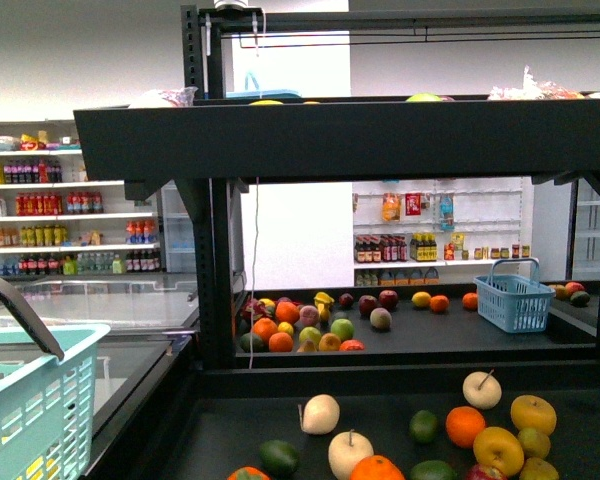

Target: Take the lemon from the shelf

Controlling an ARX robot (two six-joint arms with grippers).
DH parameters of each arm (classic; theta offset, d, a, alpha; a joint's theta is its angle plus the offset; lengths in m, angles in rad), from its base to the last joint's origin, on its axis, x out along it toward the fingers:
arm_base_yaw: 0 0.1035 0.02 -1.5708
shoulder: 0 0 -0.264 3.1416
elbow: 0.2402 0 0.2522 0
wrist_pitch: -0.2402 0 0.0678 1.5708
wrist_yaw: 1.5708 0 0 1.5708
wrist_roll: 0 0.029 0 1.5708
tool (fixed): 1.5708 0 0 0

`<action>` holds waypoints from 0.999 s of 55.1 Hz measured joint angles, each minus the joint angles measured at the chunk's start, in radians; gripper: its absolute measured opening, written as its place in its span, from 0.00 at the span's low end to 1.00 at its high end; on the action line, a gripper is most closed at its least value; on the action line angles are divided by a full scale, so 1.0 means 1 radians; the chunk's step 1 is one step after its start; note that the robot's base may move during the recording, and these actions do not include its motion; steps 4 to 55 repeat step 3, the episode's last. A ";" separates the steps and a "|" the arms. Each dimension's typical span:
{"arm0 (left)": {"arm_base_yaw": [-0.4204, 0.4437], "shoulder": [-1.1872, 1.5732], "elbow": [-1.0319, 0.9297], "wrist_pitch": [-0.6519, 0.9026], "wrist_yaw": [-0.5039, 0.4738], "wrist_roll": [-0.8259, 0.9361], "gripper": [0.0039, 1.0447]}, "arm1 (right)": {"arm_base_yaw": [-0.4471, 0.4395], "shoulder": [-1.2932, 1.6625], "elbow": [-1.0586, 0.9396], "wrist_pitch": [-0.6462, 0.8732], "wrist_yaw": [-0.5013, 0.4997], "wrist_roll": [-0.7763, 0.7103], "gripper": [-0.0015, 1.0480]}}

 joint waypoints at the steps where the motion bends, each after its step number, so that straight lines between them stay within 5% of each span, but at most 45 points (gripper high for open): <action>1: 0.000 0.000 0.000 0.000 0.000 0.000 0.93 | 0.000 0.000 0.000 0.000 0.000 0.000 0.93; 55: 0.000 0.000 0.000 0.000 0.000 0.000 0.93 | 0.000 0.000 0.000 0.000 0.000 0.000 0.93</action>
